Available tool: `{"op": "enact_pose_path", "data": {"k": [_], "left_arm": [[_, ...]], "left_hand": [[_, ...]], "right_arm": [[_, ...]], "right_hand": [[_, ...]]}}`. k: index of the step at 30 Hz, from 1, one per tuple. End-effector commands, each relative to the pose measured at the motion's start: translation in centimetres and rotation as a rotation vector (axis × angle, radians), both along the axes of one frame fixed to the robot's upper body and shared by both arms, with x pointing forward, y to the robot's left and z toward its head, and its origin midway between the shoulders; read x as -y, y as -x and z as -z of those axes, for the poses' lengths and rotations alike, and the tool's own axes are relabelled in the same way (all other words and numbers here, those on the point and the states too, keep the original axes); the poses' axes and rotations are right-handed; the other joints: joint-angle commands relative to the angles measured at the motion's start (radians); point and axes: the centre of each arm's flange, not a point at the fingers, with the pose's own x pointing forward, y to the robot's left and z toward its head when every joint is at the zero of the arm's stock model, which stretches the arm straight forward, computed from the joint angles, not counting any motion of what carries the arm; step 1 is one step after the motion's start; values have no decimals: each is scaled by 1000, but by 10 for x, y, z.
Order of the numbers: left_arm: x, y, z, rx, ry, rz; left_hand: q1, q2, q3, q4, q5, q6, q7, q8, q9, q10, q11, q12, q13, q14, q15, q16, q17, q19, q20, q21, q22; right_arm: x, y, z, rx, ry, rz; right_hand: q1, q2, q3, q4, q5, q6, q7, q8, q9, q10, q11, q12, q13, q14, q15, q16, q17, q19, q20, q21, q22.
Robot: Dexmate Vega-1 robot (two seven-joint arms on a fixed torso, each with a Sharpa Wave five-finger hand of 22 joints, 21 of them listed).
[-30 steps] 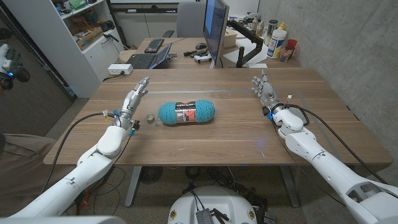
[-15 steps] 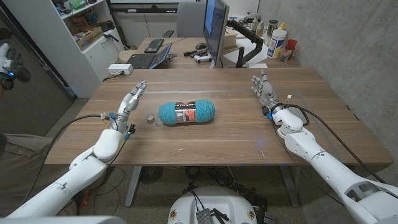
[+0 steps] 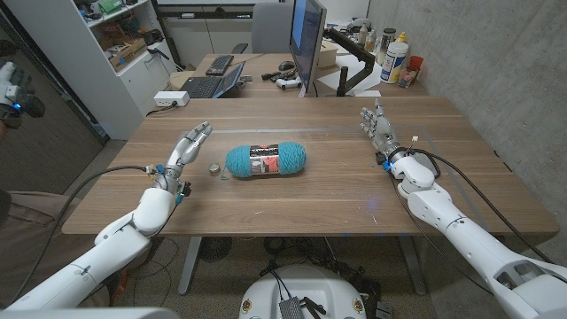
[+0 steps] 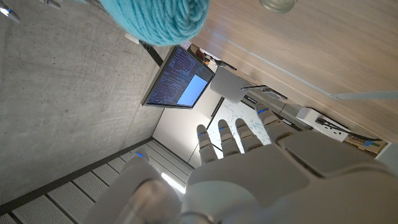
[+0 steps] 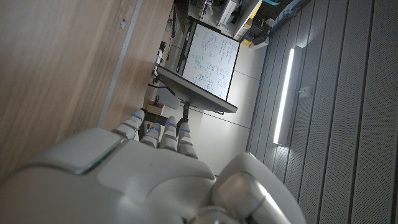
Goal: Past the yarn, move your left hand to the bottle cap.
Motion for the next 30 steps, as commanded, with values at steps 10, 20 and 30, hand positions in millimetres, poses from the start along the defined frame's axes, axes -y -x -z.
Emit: {"op": "enact_pose_path", "data": {"k": [10, 20, 30], "left_arm": [[4, -1, 4, -14, -170, -125], [9, 0, -3, 23, -288, -179], [11, 0, 0, 30, -334, -199]], "left_hand": [[13, 3, 2, -8, 7, 8, 0, 2, 2, -2, 0, 0, 6, -11, -3, 6, 3, 0, -2, 6, 3], [15, 4, 1, -10, 9, 29, 4, 9, 2, 4, -5, 3, 6, -12, -4, 8, 3, -1, -3, 7, 3], [15, 4, 0, -11, 10, 37, 3, 10, 2, 5, -6, 3, 6, -15, -8, 8, 3, -1, -4, 7, 3]], "right_arm": [[2, 1, -2, 7, 5, 12], [0, 0, -2, 5, 0, 12], [2, 0, -2, 1, 1, 17]], "right_hand": [[8, 4, -2, -4, 7, 7, 1, -1, 2, 4, 3, -3, 3, -11, 2, 5, 5, -1, 5, 6, 5], [8, 4, -1, -5, 7, 6, -1, -2, 2, 4, 4, -3, 3, -11, 2, 5, 5, 0, 4, 6, 5], [8, 5, -1, -5, 7, 7, 1, -2, 2, 4, 3, -4, 3, -11, 2, 5, 5, 0, 4, 6, 5]]}}
